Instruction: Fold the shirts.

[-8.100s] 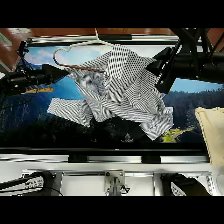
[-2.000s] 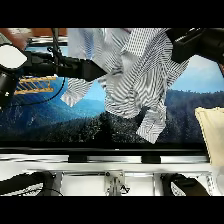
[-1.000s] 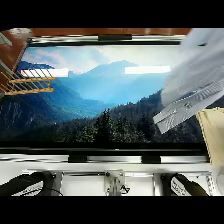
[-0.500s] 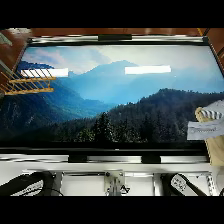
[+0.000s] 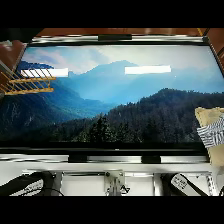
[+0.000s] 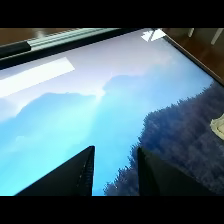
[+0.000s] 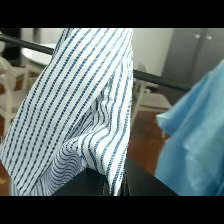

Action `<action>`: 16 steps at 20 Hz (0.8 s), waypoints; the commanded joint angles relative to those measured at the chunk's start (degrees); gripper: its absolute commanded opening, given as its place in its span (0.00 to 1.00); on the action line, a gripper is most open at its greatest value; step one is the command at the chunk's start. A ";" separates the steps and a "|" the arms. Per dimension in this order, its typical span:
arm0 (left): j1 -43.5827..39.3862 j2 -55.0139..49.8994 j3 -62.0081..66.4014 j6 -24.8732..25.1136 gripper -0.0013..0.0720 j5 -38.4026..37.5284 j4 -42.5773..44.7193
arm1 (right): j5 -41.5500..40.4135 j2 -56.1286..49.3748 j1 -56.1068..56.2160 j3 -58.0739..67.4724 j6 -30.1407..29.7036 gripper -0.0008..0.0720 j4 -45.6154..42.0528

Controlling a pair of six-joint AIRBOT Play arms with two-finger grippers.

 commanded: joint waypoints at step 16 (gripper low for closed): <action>0.42 0.00 0.02 -5.84 0.21 -15.19 0.46 | 2.40 -4.24 -12.39 0.07 3.34 0.13 0.28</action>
